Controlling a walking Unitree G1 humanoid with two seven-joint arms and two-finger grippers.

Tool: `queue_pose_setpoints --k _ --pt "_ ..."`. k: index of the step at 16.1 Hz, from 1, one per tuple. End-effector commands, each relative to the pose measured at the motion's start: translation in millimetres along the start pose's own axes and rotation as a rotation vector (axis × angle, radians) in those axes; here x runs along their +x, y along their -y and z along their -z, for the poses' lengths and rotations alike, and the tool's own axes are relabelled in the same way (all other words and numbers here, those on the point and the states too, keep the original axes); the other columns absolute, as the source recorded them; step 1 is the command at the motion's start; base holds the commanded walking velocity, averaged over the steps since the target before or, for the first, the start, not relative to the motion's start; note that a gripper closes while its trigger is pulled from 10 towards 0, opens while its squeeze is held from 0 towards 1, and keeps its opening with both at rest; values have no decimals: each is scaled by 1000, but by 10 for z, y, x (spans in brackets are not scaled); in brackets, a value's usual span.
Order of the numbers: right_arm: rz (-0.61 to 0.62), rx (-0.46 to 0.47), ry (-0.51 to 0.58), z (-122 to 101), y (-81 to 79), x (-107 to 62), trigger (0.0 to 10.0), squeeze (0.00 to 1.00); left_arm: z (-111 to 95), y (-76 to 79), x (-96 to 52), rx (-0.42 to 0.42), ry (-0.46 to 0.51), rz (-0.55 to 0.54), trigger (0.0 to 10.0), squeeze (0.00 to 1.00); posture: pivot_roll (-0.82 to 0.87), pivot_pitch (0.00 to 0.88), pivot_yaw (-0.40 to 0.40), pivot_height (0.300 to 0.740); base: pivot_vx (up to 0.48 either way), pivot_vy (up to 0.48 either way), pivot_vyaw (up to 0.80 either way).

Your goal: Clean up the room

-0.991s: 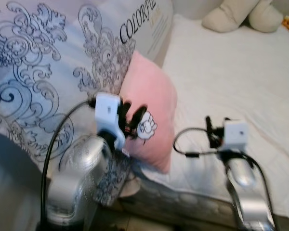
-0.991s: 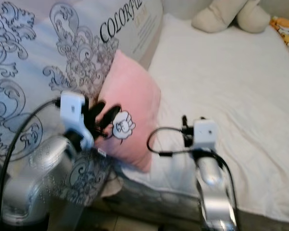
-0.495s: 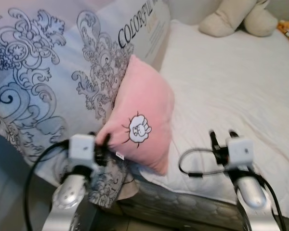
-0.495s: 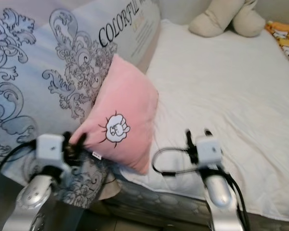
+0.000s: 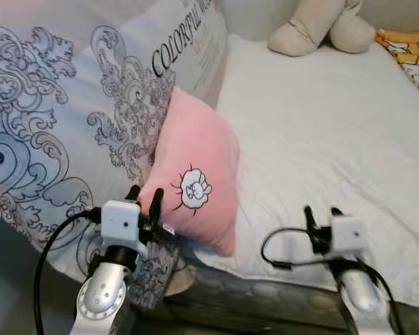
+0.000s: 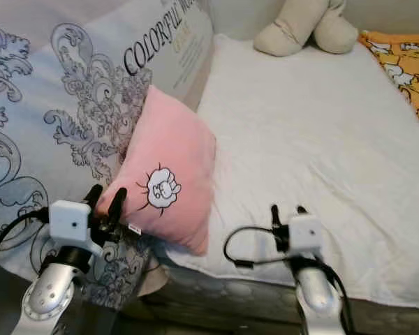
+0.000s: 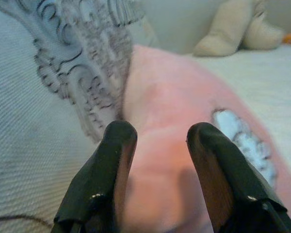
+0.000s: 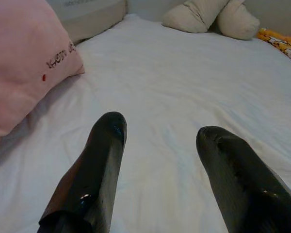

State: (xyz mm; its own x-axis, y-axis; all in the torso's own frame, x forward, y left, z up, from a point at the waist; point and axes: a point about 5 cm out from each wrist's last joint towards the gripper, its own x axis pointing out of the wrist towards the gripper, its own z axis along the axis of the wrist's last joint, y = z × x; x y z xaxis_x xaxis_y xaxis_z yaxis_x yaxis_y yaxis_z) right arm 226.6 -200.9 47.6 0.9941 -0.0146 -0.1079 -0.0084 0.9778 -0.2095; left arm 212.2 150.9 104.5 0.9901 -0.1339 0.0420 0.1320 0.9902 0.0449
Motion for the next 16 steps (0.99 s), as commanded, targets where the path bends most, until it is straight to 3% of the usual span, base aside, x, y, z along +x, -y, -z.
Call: queue_pose_setpoints --k 1,5,11,12,16 --pt "14 -12 5 31 60 26 10000 0 15 -55 7 -17 7 -37 10000 0 -122 0 79 740 0 -428 0" --pt "17 -15 35 7 132 87 10000 0 9 -58 33 -37 18 -39 10000 0 -131 0 83 740 0 -456 0" --pt "-2 -16 105 -187 12 135 10000 0 -44 -6 127 -73 53 53 10000 0 -141 0 99 740 0 -461 0" --pt "-8 -22 110 -222 -14 171 10000 0 -41 39 158 -73 56 93 10000 0 -150 0 104 740 0 -458 -750" --pt "-6 -19 115 -283 -32 191 10000 0 54 -4 241 -105 8 78 10000 0 -157 0 101 740 0 -450 -747"
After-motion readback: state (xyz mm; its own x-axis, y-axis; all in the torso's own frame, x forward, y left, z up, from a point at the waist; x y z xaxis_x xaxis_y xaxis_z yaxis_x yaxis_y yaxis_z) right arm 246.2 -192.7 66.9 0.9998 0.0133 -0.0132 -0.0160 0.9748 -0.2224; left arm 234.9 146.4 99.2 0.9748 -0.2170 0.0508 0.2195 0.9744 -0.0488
